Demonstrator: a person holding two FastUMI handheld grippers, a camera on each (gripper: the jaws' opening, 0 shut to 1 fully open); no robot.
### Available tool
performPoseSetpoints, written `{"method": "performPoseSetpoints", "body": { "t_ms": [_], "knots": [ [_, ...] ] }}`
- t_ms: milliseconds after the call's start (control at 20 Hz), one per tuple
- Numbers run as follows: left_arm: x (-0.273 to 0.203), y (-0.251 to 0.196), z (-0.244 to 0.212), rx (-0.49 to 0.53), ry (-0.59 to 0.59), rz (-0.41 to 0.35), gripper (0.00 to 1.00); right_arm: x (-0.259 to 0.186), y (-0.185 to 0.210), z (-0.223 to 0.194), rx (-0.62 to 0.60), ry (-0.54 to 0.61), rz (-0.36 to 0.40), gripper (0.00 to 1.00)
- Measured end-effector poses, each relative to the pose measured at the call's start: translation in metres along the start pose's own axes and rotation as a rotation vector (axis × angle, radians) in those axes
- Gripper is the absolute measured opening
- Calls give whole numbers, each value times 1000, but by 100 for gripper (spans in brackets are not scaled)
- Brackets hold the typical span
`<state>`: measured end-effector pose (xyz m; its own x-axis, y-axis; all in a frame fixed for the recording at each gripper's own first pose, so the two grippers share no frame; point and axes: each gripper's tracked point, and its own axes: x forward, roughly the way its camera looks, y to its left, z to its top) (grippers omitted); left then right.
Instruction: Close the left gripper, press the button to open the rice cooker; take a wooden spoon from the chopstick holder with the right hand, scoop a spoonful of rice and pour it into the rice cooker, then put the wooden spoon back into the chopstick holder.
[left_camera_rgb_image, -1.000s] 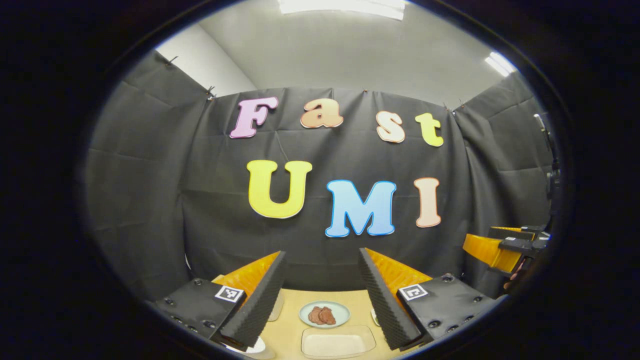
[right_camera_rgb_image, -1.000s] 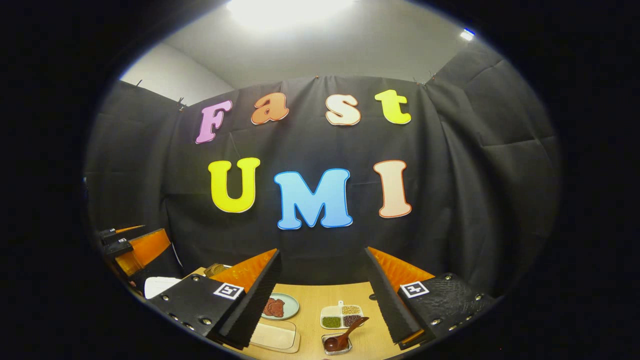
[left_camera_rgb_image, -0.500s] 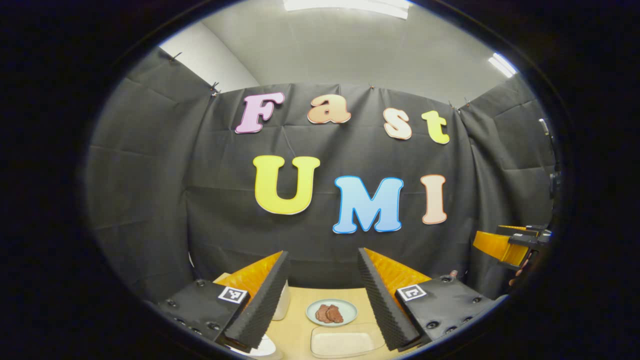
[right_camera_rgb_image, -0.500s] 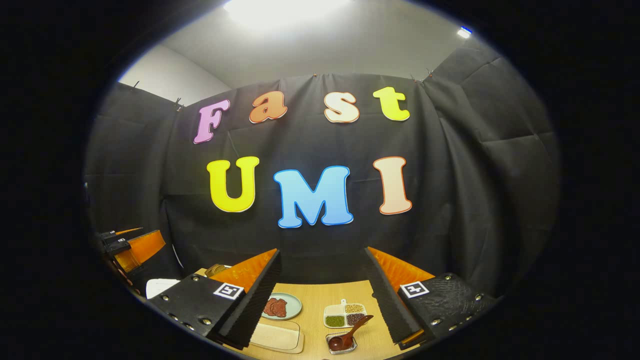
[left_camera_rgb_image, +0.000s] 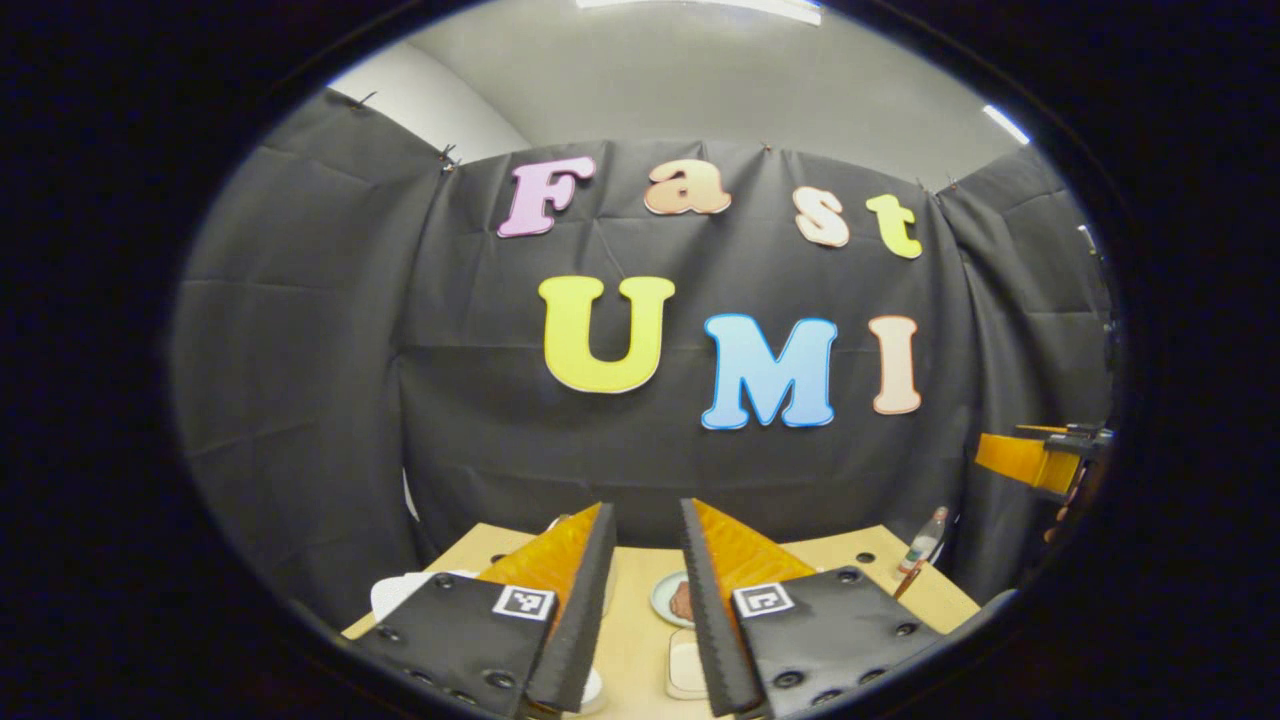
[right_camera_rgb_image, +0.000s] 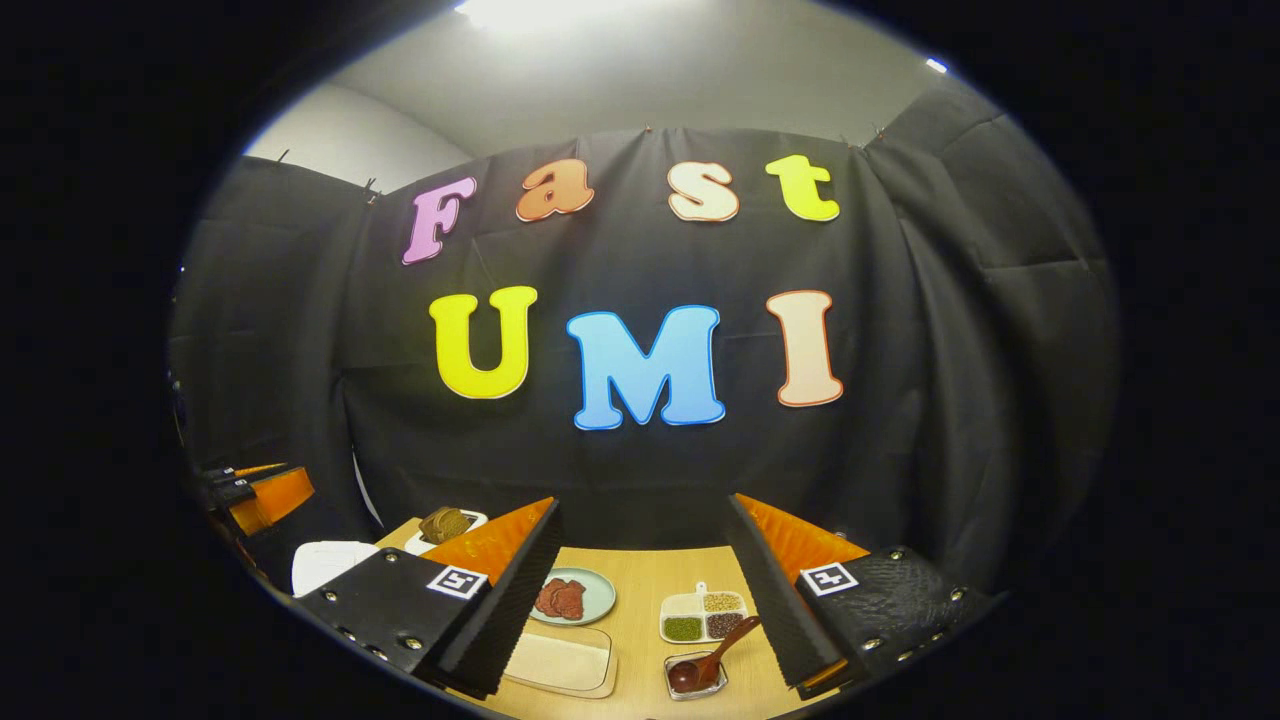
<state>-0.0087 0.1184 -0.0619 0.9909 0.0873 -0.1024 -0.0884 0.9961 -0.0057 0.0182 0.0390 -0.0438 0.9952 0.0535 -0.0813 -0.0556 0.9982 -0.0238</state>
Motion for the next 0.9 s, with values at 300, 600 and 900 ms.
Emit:
{"method": "performPoseSetpoints", "body": {
  "t_ms": [300,600,900],
  "knots": [
    [-1,46,-75,-124,203,65,6,0,9,-11,-2,27,28,99],
    [-6,103,-151,-217,400,125,9,-1,12,-25,-7,65,40,99],
    [-12,140,-209,-315,557,177,8,-4,5,-30,2,79,31,98]
  ]
}}
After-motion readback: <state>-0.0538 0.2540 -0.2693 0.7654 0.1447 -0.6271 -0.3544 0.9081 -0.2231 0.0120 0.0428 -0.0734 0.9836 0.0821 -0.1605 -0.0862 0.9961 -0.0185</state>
